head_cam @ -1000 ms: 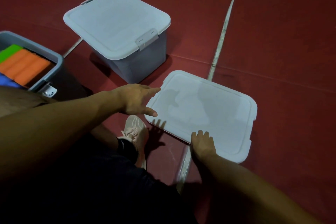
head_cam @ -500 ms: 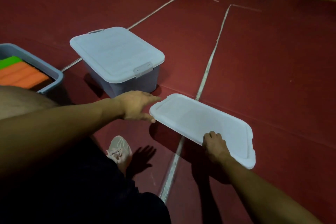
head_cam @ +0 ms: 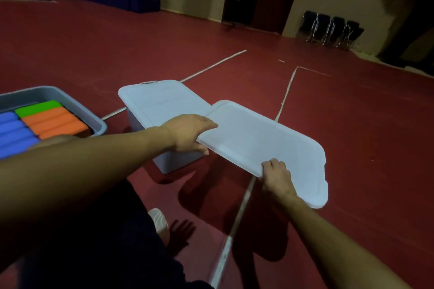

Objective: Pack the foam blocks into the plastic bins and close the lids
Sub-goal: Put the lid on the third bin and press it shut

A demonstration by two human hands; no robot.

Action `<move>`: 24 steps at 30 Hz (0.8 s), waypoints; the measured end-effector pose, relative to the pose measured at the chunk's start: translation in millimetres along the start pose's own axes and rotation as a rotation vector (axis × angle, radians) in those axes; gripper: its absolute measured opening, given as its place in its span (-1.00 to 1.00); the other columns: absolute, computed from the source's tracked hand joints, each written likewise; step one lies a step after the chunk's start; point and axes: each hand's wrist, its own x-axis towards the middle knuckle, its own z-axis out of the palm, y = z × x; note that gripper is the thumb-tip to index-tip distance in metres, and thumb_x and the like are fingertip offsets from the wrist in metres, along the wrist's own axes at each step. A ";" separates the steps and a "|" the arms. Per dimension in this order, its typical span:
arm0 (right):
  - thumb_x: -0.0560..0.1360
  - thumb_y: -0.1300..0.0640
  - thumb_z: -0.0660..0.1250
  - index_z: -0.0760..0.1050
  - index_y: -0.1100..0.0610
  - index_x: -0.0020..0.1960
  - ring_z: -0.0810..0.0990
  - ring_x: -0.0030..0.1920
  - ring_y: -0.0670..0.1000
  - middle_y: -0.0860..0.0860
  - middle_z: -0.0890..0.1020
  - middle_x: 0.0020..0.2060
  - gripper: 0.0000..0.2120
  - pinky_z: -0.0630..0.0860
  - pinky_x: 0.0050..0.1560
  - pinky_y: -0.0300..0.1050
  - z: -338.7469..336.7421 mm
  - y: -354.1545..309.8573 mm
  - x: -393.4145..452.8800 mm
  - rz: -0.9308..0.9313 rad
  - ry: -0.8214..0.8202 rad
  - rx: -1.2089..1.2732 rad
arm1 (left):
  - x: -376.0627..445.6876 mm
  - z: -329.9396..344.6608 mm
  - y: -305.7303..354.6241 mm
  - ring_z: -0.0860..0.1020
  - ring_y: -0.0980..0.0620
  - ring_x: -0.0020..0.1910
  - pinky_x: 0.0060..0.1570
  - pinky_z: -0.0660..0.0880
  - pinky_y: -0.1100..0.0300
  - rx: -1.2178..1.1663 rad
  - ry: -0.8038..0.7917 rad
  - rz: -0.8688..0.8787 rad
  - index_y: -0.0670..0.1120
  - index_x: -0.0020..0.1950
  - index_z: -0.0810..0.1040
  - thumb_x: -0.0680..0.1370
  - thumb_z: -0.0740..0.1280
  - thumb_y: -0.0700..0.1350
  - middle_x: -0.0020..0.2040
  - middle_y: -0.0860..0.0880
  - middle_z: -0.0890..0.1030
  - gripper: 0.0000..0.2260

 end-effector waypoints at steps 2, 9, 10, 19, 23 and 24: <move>0.49 0.22 0.31 0.47 0.20 0.17 0.43 0.07 0.20 0.13 0.49 0.10 -0.75 0.42 0.00 0.07 -22.7 -12.2 17.4 -0.054 0.094 0.031 | -3.7 -13.3 -9.2 0.28 -0.02 0.48 0.41 0.26 0.10 0.011 0.048 -0.012 -0.03 0.55 0.24 0.48 0.41 0.20 0.53 0.01 0.31 -0.27; 0.45 0.23 0.43 0.51 0.26 0.17 0.47 0.00 0.23 0.19 0.54 0.06 -0.69 0.48 -0.03 0.13 -93.1 -81.2 82.4 -0.247 0.312 0.111 | -23.7 -52.8 -59.3 0.23 0.03 0.51 0.48 0.04 -0.19 0.147 0.189 -0.171 0.04 0.53 0.28 0.48 0.40 0.21 0.53 0.04 0.30 -0.32; 0.46 0.23 0.42 0.51 0.25 0.19 0.46 0.01 0.22 0.18 0.54 0.08 -0.68 0.47 -0.02 0.13 -101.7 -94.9 91.7 -0.272 0.328 0.114 | -28.5 -60.2 -68.6 0.23 0.03 0.51 0.49 0.03 -0.18 0.156 0.215 -0.185 0.03 0.53 0.28 0.48 0.40 0.20 0.53 0.04 0.30 -0.32; 0.46 0.20 0.46 0.49 0.25 0.22 0.47 0.04 0.24 0.17 0.53 0.11 -0.63 0.46 -0.03 0.13 -163.7 -255.6 168.2 -0.571 0.420 0.126 | -127.6 -118.4 -183.8 0.55 -0.16 0.05 -0.03 0.49 0.00 0.138 0.512 -0.292 -0.09 0.11 0.66 0.42 0.51 -0.11 0.08 -0.07 0.62 -0.73; 0.44 0.21 0.47 0.50 0.25 0.20 0.48 -0.01 0.23 0.17 0.54 0.09 -0.63 0.41 -0.09 0.10 -169.2 -334.2 187.2 -0.719 0.440 0.117 | -187.2 -115.8 -234.8 0.52 -0.15 -0.02 -0.11 0.49 -0.01 0.164 0.542 -0.397 -0.09 0.04 0.66 0.42 0.53 -0.13 0.00 -0.07 0.60 -0.78; 0.45 0.21 0.46 0.49 0.24 0.21 0.47 0.00 0.23 0.16 0.53 0.09 -0.64 0.40 -0.09 0.09 -168.4 -354.6 191.0 -0.749 0.438 0.113 | -202.1 -112.5 -247.5 0.51 -0.15 -0.04 -0.13 0.50 -0.04 0.180 0.542 -0.416 -0.09 0.02 0.64 0.41 0.53 -0.13 -0.02 -0.07 0.59 -0.79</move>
